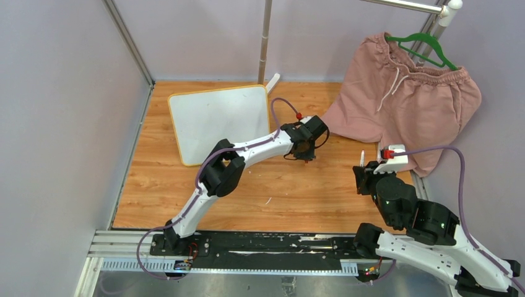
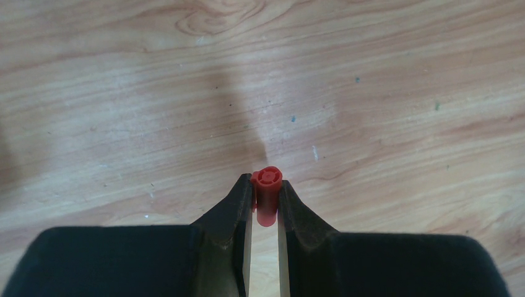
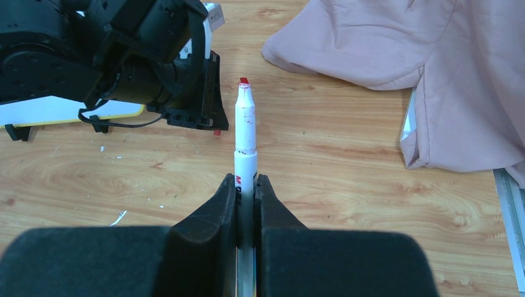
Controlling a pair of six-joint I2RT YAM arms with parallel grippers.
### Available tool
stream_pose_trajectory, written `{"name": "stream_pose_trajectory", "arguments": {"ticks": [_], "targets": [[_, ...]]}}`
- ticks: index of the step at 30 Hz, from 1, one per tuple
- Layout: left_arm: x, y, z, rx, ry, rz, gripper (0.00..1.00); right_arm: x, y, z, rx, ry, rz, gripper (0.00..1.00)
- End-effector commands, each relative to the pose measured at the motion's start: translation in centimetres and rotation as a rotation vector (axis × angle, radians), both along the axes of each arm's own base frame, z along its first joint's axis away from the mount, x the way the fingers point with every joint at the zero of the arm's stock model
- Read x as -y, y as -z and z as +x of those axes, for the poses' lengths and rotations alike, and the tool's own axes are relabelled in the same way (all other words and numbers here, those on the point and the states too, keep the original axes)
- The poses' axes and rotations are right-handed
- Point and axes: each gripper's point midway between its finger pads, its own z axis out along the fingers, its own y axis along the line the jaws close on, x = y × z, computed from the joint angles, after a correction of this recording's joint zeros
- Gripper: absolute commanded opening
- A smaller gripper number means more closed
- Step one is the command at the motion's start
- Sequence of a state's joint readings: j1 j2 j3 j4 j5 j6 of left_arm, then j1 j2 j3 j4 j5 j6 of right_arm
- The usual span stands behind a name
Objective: Write a sentence on the whiteboard
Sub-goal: Place the pen cap at the center of the board.
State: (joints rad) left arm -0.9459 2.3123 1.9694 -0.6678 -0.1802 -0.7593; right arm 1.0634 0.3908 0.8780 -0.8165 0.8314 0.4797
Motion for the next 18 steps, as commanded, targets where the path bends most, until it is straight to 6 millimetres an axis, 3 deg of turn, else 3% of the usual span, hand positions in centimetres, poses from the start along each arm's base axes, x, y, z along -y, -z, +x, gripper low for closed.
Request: {"name": "stream_pose_trajectory", "arguments": {"ticks": [1,11,15,18], "targets": [[0.3,1.9,-0.7,-0.079,-0.127,-0.014,0.00,0.4,-0.4,0.2,0.009,0.032,0.014,0.00],[1.0,4.0,-1.6,-0.165,-0.168,-0.022,0.01,0.2,-0.8,0.2,0.019,0.024,0.031,0.00],[1.1,4.5,-1.8,-0.178,-0.161,-0.020,0.15,0.2,-0.8,0.2,0.020,0.024,0.029,0.00],[1.1,4.8,-2.1,-0.192,-0.155,-0.019,0.19,0.2,-0.8,0.2,0.019,0.025,0.026,0.00]]}}
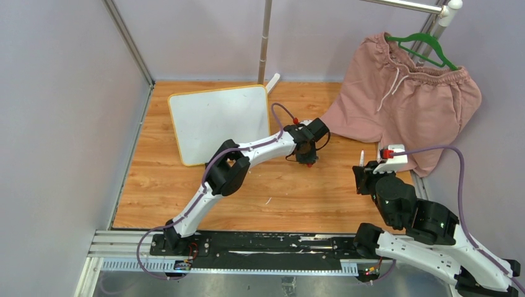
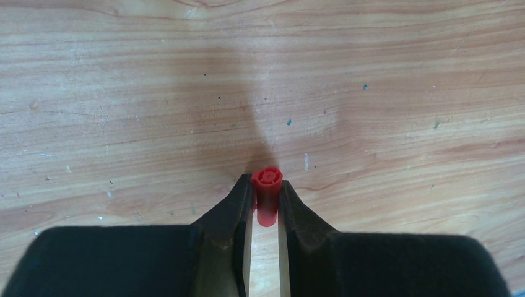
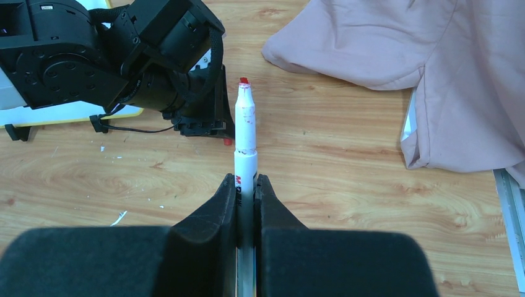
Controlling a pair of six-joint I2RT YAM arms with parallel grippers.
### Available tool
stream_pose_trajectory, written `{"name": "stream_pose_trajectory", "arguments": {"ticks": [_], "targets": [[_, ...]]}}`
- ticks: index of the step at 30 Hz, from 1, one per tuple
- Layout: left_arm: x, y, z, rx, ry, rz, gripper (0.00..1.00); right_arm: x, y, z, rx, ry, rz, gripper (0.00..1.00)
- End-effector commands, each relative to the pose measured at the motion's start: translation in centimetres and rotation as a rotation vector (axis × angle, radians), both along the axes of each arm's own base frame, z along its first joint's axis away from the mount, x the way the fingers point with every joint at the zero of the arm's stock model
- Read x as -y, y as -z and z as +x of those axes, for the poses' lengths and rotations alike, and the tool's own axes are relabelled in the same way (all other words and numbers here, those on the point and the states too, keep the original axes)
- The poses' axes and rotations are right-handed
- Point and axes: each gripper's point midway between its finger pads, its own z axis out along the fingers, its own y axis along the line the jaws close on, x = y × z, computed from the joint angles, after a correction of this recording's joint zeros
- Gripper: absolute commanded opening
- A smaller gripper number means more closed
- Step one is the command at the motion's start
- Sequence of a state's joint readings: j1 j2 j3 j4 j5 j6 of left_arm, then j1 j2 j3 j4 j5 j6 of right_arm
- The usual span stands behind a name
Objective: Write a sentence on the whiteboard
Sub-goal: Place the pen cap at the center of the board.
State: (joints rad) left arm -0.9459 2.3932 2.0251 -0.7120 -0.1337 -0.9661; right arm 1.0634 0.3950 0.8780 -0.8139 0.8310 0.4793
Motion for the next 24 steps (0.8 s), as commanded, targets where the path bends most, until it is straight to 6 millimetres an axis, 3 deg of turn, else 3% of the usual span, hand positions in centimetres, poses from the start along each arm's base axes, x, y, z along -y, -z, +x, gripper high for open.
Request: {"name": "stream_pose_trajectory", "arguments": {"ticks": [1,7,24], "targets": [[-0.07,2.30,-1.19,-0.058,0.002,0.031,0.20,0.28,-0.76,0.18,0.020,0.025,0.030,0.00],[0.02,2.14,-1.11,-0.052,0.004,0.024,0.26,0.24,-0.54,0.16,0.017,0.024,0.033,0.00],[-0.33,1.76,-1.25,-0.042,-0.015,0.008,0.31,0.26,-0.29,0.01,0.009,0.021,0.039,0.00]]}}
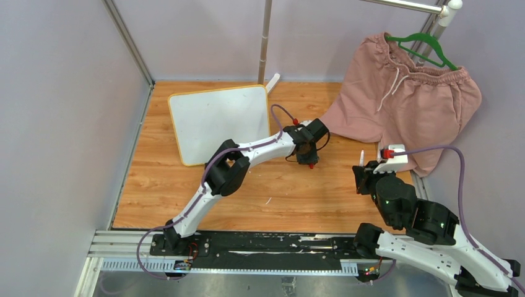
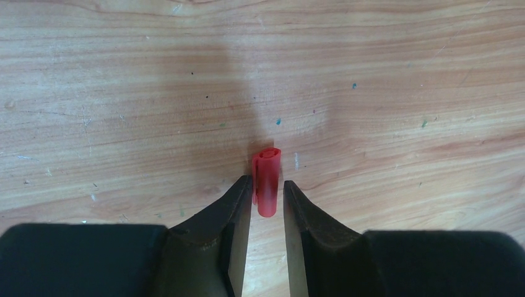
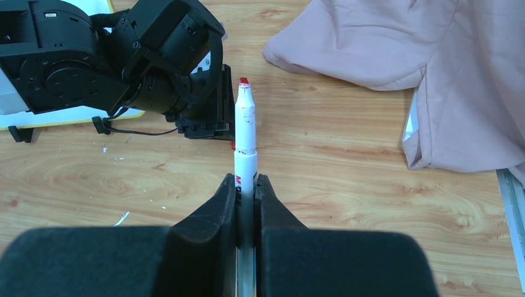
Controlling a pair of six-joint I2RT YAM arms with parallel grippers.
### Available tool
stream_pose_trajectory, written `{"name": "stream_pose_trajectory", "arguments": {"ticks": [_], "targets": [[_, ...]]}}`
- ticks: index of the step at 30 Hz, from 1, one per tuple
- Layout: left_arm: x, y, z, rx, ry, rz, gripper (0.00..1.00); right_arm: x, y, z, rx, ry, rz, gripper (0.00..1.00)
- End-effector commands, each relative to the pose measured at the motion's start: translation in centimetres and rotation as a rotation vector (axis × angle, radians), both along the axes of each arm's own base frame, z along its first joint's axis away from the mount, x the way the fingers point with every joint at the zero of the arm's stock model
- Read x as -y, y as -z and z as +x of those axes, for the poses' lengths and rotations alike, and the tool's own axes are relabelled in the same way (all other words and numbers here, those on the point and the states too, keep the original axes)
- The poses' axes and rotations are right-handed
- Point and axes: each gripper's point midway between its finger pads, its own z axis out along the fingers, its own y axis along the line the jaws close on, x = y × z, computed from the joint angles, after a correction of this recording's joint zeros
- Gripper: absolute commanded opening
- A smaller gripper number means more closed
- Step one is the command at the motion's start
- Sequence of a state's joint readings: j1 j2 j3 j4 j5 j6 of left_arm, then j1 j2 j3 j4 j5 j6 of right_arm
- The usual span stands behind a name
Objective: Write a sentence on the whiteboard
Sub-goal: Place the pen cap at the center of the board, then move the whiteboard to the center of the board.
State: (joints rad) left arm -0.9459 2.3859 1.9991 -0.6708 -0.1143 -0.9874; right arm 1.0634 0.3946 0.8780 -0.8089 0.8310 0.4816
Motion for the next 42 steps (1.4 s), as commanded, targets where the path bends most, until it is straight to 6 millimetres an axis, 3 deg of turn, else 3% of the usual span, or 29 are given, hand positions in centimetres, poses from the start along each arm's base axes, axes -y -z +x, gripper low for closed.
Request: {"name": "stream_pose_trajectory", "arguments": {"ticks": [1,7,10,14,17,19,20,22,27,32,34,35,36,38,41,42], "targets": [[-0.9,1.7,-1.1,-0.034,-0.005,0.045,0.31,0.3,-0.2,0.0,0.006,0.020,0.034,0.00],[-0.8,0.6,-1.0,-0.019,-0.003,0.028,0.33,0.2,-0.2,-0.1,0.000,0.017,0.038,0.00],[-0.6,-1.4,-0.8,0.009,-0.006,-0.003,0.34,0.2,-0.5,-0.2,0.000,0.011,0.043,0.00],[-0.1,-6.2,-0.2,0.075,-0.002,-0.077,0.37,0.1,-1.1,-0.2,0.002,0.002,0.049,0.00],[0.0,-10.9,0.1,0.139,0.006,-0.137,0.39,-0.3,-1.5,-0.2,-0.001,-0.015,0.048,0.00],[-0.4,-15.0,0.0,0.193,0.014,-0.189,0.41,-0.6,-1.9,-0.3,-0.003,-0.031,0.048,0.00],[-0.7,-15.9,-0.2,0.207,0.022,-0.196,0.42,-0.8,-2.0,-0.3,-0.005,-0.041,0.043,0.00],[-2.1,-19.7,-0.8,0.265,0.029,-0.231,0.46,-1.4,-2.4,-0.3,-0.007,-0.071,0.037,0.00],[-6.5,-25.6,-3.4,0.423,0.102,-0.309,0.57,-5.5,-3.1,-0.7,-0.012,-0.277,0.002,0.00],[-11.5,-28.2,-7.9,0.599,0.282,-0.389,0.66,-12.1,-3.6,-2.6,-0.030,-0.608,0.005,0.00],[-14.0,-27.4,-9.4,0.641,0.316,-0.417,0.71,-13.7,-3.9,-3.0,-0.020,-0.682,0.011,0.00],[-15.1,-29.0,-9.8,0.688,0.316,-0.467,0.74,-14.4,-4.1,-3.2,-0.012,-0.713,0.021,0.00],[-16.3,-28.3,-10.4,0.699,0.324,-0.485,0.76,-15.1,-4.3,-3.4,-0.004,-0.748,0.023,0.00],[-18.4,-29.4,-11.4,0.775,0.331,-0.540,0.82,-16.6,-4.6,-3.9,0.014,-0.817,0.043,0.00],[-20.2,-31.3,-13.9,0.919,0.386,-0.647,0.99,-18.9,-4.5,-5.1,0.019,-0.940,0.082,0.00],[-20.4,-32.1,-14.8,0.964,0.402,-0.704,1.00,-19.6,-4.6,-5.4,0.023,-0.972,0.100,0.00]]}}
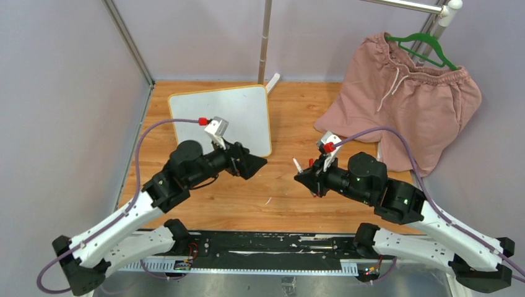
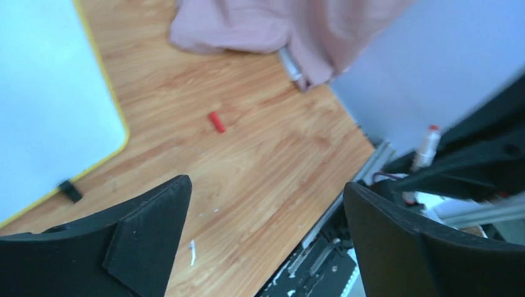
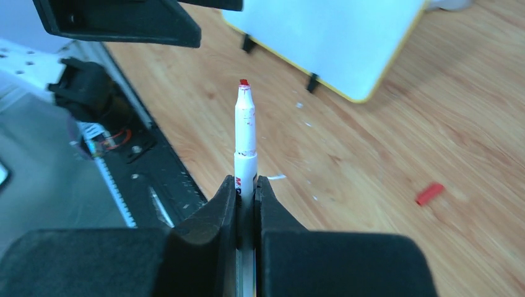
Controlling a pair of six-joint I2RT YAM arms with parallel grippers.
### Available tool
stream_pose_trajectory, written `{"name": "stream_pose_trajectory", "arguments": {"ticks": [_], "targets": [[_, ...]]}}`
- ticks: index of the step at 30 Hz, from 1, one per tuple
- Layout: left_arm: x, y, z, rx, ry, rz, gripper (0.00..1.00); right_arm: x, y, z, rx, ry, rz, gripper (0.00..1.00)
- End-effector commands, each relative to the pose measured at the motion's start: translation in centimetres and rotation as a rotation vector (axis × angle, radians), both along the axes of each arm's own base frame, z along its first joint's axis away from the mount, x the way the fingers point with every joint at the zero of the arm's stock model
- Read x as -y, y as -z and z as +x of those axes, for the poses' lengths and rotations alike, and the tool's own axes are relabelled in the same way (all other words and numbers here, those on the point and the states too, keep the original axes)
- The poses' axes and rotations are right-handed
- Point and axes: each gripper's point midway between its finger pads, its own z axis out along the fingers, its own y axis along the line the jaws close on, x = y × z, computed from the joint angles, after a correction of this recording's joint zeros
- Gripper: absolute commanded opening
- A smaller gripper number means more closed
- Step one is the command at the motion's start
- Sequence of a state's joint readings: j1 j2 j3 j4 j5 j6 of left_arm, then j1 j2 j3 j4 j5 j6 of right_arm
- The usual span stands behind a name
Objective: Write a sentence on the whiteboard
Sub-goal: Move the whiteboard to the center of the board.
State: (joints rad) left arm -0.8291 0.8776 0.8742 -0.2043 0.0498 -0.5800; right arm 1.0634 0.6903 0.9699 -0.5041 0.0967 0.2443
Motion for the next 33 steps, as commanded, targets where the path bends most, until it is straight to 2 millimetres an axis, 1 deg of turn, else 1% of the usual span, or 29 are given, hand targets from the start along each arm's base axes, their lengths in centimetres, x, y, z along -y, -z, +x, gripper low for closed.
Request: {"name": "stream_pose_trajectory", "arguments": {"ticks": [1,2,4,5,9,11,15,16,17,21,22,28,30,33], "targets": [[-0.6,-6.2,-4.0,0.296,0.164,-0.256,1.00,-4.2,-2.1,-2.2,0.039,-0.236,0.132,0.00],[-1.0,-6.8,-4.9,0.319,0.186,-0.307,1.00,-4.9,-2.1,-2.4,0.032,-0.263,0.150,0.00],[-1.1,-6.9,-6.1,0.334,0.227,-0.369,1.00,-6.2,-2.3,-3.0,0.025,-0.318,0.191,0.00],[-1.1,-7.3,-6.7,0.349,0.254,-0.403,1.00,-6.8,-2.4,-3.1,0.019,-0.341,0.206,0.00],[-1.2,-8.4,-8.5,0.368,0.330,-0.503,0.99,-8.6,-2.9,-3.7,-0.002,-0.412,0.245,0.00],[-1.0,-8.7,-8.7,0.356,0.344,-0.520,0.95,-9.3,-3.1,-4.0,-0.014,-0.441,0.257,0.00],[-0.5,-8.6,-9.0,0.333,0.379,-0.516,0.85,-10.3,-3.1,-4.3,-0.046,-0.475,0.267,0.00],[-0.4,-8.6,-9.1,0.330,0.388,-0.514,0.82,-10.7,-3.8,-4.3,-0.035,-0.486,0.291,0.00],[-0.3,-8.5,-9.2,0.324,0.397,-0.514,0.78,-10.9,-3.8,-4.4,-0.039,-0.496,0.296,0.00],[0.0,-8.7,-9.6,0.319,0.432,-0.527,0.57,-11.5,-4.2,-4.6,-0.047,-0.520,0.307,0.00],[0.1,-8.6,-9.7,0.312,0.441,-0.526,0.56,-11.6,-4.2,-4.7,-0.048,-0.525,0.307,0.00],[0.5,-7.9,-10.0,0.278,0.468,-0.518,0.54,-11.6,-4.6,-4.9,-0.041,-0.534,0.304,0.00],[0.6,-7.6,-10.1,0.266,0.479,-0.512,0.51,-11.5,-4.7,-4.9,-0.038,-0.534,0.303,0.00],[0.9,-7.1,-10.1,0.241,0.493,-0.507,0.41,-11.4,-4.8,-5.0,-0.035,-0.539,0.295,0.00]]}}
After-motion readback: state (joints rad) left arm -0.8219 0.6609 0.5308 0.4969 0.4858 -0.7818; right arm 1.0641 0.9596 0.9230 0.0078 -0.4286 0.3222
